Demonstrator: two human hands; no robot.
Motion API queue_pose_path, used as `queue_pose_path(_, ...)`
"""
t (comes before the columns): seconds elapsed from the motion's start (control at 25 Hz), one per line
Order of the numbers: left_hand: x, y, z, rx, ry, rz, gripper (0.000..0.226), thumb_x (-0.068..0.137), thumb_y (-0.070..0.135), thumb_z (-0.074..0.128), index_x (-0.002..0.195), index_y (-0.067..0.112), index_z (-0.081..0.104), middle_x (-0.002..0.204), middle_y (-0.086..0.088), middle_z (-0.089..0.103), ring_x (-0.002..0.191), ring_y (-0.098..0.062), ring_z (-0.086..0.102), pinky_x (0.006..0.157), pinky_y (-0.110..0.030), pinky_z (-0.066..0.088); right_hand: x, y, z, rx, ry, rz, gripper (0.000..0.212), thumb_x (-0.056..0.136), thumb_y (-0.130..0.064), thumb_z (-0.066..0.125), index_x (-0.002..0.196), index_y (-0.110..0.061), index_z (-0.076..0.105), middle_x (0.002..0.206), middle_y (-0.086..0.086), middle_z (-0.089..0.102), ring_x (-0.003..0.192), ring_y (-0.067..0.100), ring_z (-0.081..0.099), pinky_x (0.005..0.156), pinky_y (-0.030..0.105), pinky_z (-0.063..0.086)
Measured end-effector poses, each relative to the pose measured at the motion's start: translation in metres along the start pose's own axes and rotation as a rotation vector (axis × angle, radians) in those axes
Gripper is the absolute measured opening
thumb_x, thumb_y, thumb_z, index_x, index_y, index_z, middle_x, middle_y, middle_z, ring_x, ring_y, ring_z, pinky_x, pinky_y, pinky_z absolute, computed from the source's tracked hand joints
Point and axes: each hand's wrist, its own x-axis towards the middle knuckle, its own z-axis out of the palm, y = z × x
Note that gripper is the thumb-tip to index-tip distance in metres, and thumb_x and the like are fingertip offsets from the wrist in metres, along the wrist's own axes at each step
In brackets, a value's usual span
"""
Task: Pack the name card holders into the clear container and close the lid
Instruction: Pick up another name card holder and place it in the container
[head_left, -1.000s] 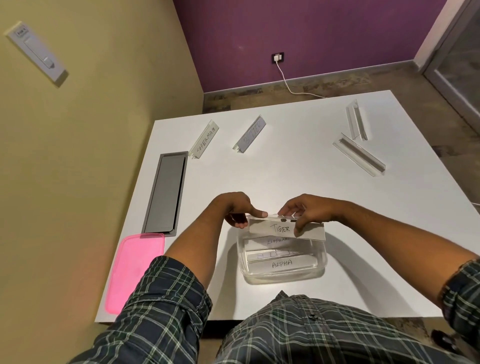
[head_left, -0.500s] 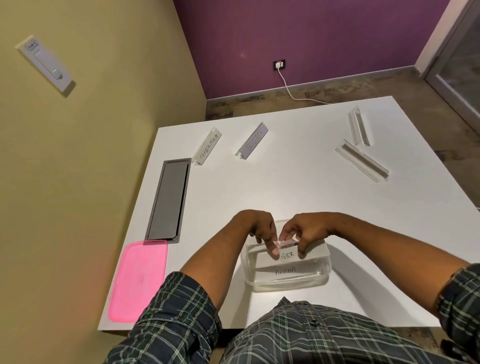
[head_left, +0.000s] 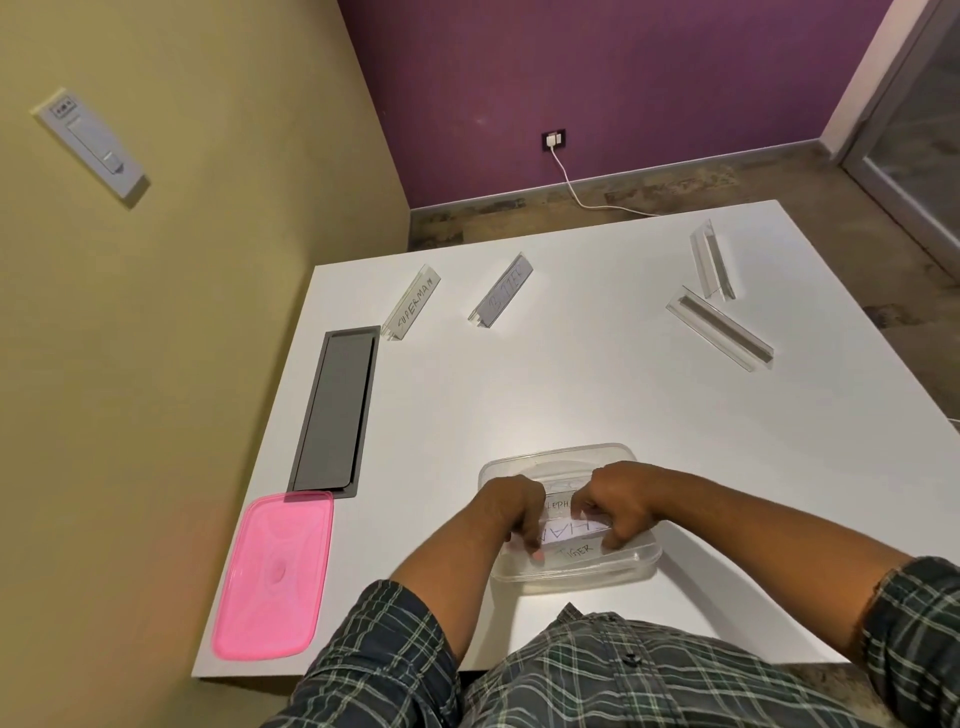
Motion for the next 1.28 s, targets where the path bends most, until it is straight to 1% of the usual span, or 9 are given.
queue_pose_path(0.08, -0.003, 0.000, 0.002, 0.030, 0.035, -0.006, 0.024, 0.076, 0.021, 0.086, 0.085, 0.003, 0.073, 0.060, -0.002, 0.061, 0.061, -0.020, 0.062, 0.058, -0.023, 0.048, 0.001, -0.002, 0.004, -0.088, -0.017, -0.028, 0.049, 0.075, -0.040, 0.077, 0.118, -0.024, 0.060, 0.087, -0.009, 0.067, 0.079, 0.017, 0.056, 0.068, 0.029, 0.040)
queue_pose_path(0.16, -0.005, 0.000, 0.004, 0.065, 0.069, -0.011, 0.030, 0.073, 0.026, 0.088, 0.068, 0.008, 0.064, 0.056, 0.000, 0.058, 0.053, -0.014, 0.057, 0.059, -0.024, 0.048, 0.002, -0.005, 0.008, -0.140, -0.026, -0.044, 0.040, 0.077, -0.034, 0.075, 0.112, -0.023, 0.059, 0.084, -0.007, 0.066, 0.078, 0.020, 0.058, 0.072, 0.032, 0.046)
queue_pose_path(0.24, -0.005, 0.000, 0.008, 0.102, 0.113, -0.015, 0.039, 0.068, 0.032, 0.090, 0.061, 0.013, 0.057, 0.055, 0.002, 0.056, 0.053, -0.015, 0.056, 0.062, -0.025, 0.049, 0.003, -0.007, 0.012, -0.168, -0.035, -0.047, 0.036, 0.078, -0.029, 0.073, 0.110, -0.022, 0.057, 0.080, -0.007, 0.060, 0.074, 0.019, 0.053, 0.071, 0.033, 0.046)
queue_pose_path(0.36, -0.002, -0.001, 0.014, 0.137, 0.164, -0.004, 0.041, 0.064, 0.038, 0.091, 0.065, 0.013, 0.058, 0.057, 0.002, 0.056, 0.060, -0.019, 0.056, 0.062, -0.026, 0.047, 0.004, -0.009, 0.017, -0.193, -0.032, -0.044, 0.035, 0.079, -0.025, 0.070, 0.111, -0.022, 0.057, 0.091, 0.000, 0.067, 0.078, 0.023, 0.056, 0.070, 0.032, 0.044)
queue_pose_path(0.48, -0.001, -0.001, 0.019, 0.175, 0.208, 0.008, 0.045, 0.062, 0.046, 0.090, 0.077, 0.011, 0.067, 0.072, -0.002, 0.061, 0.069, -0.021, 0.057, 0.061, -0.027, 0.045, 0.005, -0.011, 0.022, -0.282, -0.039, -0.053, 0.037, 0.083, -0.023, 0.067, 0.119, -0.020, 0.057, 0.103, 0.007, 0.069, 0.091, 0.030, 0.064, 0.077, 0.035, 0.050)
queue_pose_path(0.72, -0.002, 0.006, 0.028, 0.333, 0.274, 0.060, 0.043, 0.063, 0.049, 0.088, 0.071, 0.017, 0.060, 0.089, -0.009, 0.072, 0.083, -0.028, 0.067, 0.061, -0.029, 0.042, 0.008, -0.006, 0.032, -0.488, 0.036, -0.102, 0.032, 0.085, -0.030, 0.068, 0.114, -0.018, 0.062, 0.097, 0.012, 0.073, 0.088, 0.035, 0.068, 0.072, 0.036, 0.046)
queue_pose_path(0.92, -0.004, 0.007, 0.038, 0.516, 0.320, 0.097, 0.030, 0.073, 0.030, 0.081, 0.093, 0.011, 0.071, 0.096, -0.012, 0.070, 0.085, -0.031, 0.069, 0.063, -0.032, 0.047, 0.006, 0.006, 0.039, -0.467, 0.051, -0.049, 0.040, 0.092, -0.045, 0.063, 0.110, -0.009, 0.064, 0.096, 0.017, 0.072, 0.088, 0.037, 0.068, 0.074, 0.039, 0.050)
queue_pose_path(1.12, -0.009, 0.005, 0.031, 0.577, 0.250, 0.080, 0.036, 0.071, 0.022, 0.081, 0.103, 0.009, 0.071, 0.105, -0.012, 0.070, 0.090, -0.031, 0.070, 0.077, -0.036, 0.058, 0.000, 0.013, 0.033, -0.393, -0.086, -0.036, 0.054, 0.085, -0.041, 0.073, 0.130, -0.016, 0.056, 0.113, 0.016, 0.069, 0.100, 0.036, 0.065, 0.082, 0.039, 0.049)
queue_pose_path(1.28, -0.010, 0.005, 0.031, 0.541, 0.241, 0.080, 0.033, 0.071, 0.019, 0.080, 0.100, 0.008, 0.071, 0.104, -0.014, 0.071, 0.088, -0.032, 0.070, 0.073, -0.035, 0.057, 0.001, 0.014, 0.035, -0.401, -0.106, -0.030, 0.059, 0.080, -0.037, 0.079, 0.129, -0.015, 0.054, 0.113, 0.015, 0.068, 0.099, 0.035, 0.065, 0.079, 0.038, 0.047)
